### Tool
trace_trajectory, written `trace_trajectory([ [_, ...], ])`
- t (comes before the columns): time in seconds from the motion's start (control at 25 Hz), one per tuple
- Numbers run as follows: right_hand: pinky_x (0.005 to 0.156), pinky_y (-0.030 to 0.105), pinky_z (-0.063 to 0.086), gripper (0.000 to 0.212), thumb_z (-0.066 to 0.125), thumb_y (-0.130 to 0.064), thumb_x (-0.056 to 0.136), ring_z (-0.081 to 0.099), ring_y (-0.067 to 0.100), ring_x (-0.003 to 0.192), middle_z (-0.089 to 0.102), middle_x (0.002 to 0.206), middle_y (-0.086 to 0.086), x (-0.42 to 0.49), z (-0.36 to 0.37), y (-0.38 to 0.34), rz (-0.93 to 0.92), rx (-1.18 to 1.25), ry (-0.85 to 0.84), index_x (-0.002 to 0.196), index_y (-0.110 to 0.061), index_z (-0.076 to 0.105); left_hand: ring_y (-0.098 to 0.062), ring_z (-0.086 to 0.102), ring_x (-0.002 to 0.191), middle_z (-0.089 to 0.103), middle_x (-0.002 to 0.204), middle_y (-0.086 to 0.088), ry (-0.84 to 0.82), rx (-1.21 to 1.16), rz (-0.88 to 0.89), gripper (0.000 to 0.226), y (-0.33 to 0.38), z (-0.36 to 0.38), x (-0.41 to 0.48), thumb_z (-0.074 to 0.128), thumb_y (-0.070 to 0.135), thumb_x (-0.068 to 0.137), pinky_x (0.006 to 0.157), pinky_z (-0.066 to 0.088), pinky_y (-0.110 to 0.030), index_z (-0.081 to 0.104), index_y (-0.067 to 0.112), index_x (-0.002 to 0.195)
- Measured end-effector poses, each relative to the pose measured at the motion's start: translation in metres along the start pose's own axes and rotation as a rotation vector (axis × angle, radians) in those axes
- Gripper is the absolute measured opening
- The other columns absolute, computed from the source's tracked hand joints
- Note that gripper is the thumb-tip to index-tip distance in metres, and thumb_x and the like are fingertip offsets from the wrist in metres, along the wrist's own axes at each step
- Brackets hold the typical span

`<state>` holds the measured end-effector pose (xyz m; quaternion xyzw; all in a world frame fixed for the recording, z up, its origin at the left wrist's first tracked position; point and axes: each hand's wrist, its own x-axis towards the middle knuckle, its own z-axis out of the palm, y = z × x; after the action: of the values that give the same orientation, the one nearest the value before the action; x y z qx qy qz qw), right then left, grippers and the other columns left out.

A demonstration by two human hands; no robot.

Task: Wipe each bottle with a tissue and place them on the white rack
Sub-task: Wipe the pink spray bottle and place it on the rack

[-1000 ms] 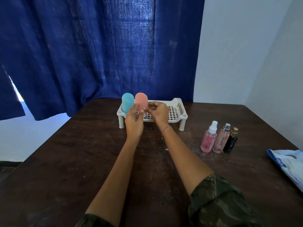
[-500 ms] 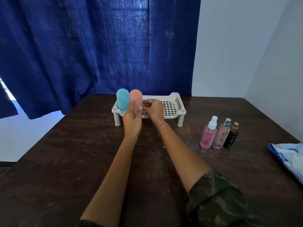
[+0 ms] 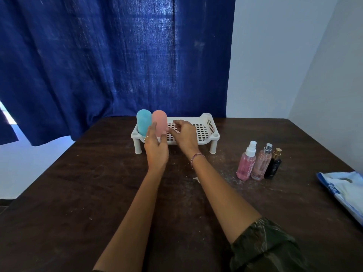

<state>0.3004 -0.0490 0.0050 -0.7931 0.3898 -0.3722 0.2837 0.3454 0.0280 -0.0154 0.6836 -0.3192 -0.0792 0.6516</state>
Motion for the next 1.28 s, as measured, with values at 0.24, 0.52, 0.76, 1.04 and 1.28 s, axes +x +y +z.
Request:
trace_trajectory([
  [0.24,0.098,0.031,0.039,0.042,0.060,-0.034,0.089,0.051,0.021,0.113,0.057,0.123,0.008,-0.027,-0.023,-0.007,-0.115,-0.071,0.059,0.123,-0.010,0.057,-0.022,0.038,0.137,0.040,0.148,-0.009,0.030,0.085,0.143,0.050,0.004,0.000,-0.006,0.049,0.013,0.097,0.115,0.029,-0.041,0.035,0.010,0.145],
  [0.52,0.093,0.028,0.041,0.034,0.058,-0.028,0.091,0.053,0.019,0.108,0.060,0.116,0.009,-0.057,-0.075,-0.008,-0.237,-0.141,0.127,0.117,-0.007,0.061,-0.023,0.040,0.135,0.044,0.145,-0.010,-0.068,0.106,0.240,0.046,0.018,0.005,-0.037,0.051,0.016,0.097,0.113,0.032,-0.040,0.041,0.010,0.141],
  [0.76,0.074,0.016,0.044,0.018,0.060,-0.019,0.090,0.061,0.012,0.088,0.067,0.103,0.004,-0.066,-0.132,-0.009,-0.246,-0.190,0.186,0.103,-0.010,0.069,-0.021,0.044,0.133,0.048,0.143,-0.010,-0.180,0.048,0.260,0.046,0.042,0.026,-0.069,0.053,0.014,0.095,0.110,0.038,-0.043,0.043,0.009,0.140],
  [1.04,0.088,0.028,0.047,0.024,0.051,-0.011,0.094,0.059,0.020,0.103,0.066,0.113,0.010,-0.075,-0.205,0.013,-0.203,-0.475,0.231,0.114,-0.010,0.065,-0.019,0.054,0.123,0.058,0.132,-0.010,-0.320,0.026,0.273,0.040,0.075,0.060,-0.099,0.057,0.012,0.093,0.104,0.042,-0.026,0.053,0.005,0.132],
  [1.28,0.084,0.034,0.050,0.020,0.057,-0.005,0.089,0.055,0.024,0.099,0.066,0.101,0.014,-0.082,-0.204,0.032,-0.153,-0.650,0.071,0.105,-0.009,0.069,-0.010,0.060,0.099,0.067,0.117,-0.009,-0.507,0.156,0.244,0.033,0.092,0.089,-0.109,0.057,0.008,0.092,0.084,0.041,-0.015,0.059,0.005,0.124],
])
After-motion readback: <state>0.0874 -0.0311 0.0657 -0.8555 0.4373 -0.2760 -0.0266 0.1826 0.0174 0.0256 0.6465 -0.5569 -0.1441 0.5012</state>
